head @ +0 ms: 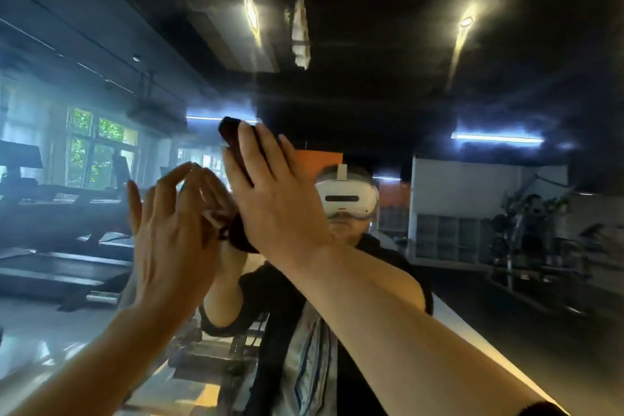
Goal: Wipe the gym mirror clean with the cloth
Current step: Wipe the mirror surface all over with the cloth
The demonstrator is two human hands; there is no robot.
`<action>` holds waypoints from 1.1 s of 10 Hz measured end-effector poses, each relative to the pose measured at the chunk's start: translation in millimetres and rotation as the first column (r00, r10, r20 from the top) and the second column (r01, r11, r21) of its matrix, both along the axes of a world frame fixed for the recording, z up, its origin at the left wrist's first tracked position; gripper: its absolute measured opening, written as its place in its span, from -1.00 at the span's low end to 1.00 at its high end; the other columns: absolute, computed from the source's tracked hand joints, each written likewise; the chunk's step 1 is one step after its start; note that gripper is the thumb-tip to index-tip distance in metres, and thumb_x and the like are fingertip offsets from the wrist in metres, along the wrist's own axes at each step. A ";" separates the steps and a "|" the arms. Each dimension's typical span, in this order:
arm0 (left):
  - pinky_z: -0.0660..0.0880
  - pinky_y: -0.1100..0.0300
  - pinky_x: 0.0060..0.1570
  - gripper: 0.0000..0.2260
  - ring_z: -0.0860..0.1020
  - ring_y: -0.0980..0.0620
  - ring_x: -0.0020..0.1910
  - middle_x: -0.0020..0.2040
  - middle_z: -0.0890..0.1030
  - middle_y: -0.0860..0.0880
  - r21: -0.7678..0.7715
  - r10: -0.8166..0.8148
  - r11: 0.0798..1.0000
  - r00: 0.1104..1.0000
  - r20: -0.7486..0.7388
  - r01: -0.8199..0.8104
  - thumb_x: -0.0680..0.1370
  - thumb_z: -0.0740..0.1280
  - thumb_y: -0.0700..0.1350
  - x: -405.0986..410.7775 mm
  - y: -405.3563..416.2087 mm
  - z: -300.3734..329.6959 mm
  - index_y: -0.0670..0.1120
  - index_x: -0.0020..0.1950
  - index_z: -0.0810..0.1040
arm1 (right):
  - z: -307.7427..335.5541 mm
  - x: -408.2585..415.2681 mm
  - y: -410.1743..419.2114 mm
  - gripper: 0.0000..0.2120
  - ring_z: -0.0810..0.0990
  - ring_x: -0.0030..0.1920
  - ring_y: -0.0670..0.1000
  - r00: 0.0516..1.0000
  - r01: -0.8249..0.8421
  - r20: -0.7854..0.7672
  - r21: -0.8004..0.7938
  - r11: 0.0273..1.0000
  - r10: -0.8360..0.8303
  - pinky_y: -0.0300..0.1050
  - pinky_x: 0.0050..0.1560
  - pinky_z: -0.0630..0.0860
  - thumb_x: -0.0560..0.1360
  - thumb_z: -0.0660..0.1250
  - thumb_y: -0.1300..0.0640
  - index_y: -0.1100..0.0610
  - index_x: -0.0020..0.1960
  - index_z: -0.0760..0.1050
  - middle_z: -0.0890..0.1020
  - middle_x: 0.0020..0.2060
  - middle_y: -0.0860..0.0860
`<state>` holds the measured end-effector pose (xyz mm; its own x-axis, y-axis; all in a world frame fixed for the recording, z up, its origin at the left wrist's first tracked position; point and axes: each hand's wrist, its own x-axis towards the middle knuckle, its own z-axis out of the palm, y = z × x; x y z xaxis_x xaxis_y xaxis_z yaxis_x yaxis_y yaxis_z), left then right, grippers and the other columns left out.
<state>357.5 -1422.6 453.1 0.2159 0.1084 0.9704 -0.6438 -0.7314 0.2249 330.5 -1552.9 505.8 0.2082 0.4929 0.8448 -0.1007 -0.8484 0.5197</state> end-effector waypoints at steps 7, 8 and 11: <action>0.09 -0.39 0.47 -0.60 0.56 -0.18 0.21 0.21 0.60 -0.19 0.401 -0.108 0.909 0.862 0.495 -0.116 0.44 0.44 -0.27 -84.3 -225.6 152.7 -0.25 0.28 0.57 | 144.3 -111.5 -249.9 -0.51 0.29 0.48 0.35 0.871 -0.173 0.487 0.431 0.886 -0.067 0.35 0.41 0.34 0.54 0.24 0.20 0.31 0.45 0.41 0.34 0.46 0.34; 0.10 -0.38 0.47 -0.65 0.58 -0.22 0.16 0.17 0.61 -0.20 0.378 -0.110 0.920 0.858 0.502 -0.103 0.47 0.42 -0.24 -90.2 -238.1 178.4 -0.24 0.26 0.56 | 185.3 -116.7 -236.4 -0.64 0.34 0.47 0.26 0.937 -0.074 0.349 0.269 0.960 -0.026 0.19 0.40 0.42 0.65 0.24 0.13 0.18 0.42 0.46 0.36 0.47 0.24; 0.10 -0.37 0.48 -0.70 0.56 -0.14 0.17 0.17 0.59 -0.13 0.412 -0.145 0.906 0.849 0.509 -0.093 0.51 0.37 -0.20 -118.6 -283.6 181.4 -0.19 0.24 0.57 | 182.1 -166.2 -300.2 -0.42 0.18 0.52 0.29 0.869 0.091 0.340 0.605 0.791 -0.360 0.23 0.46 0.31 0.59 0.26 0.06 0.16 0.57 0.23 0.14 0.55 0.25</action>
<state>238.9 -1706.1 634.5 -0.3322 -0.3182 0.8879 -0.5956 -0.6592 -0.4591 164.3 -1853.1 687.9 -0.1850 -0.1025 0.9774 -0.4177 -0.8920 -0.1726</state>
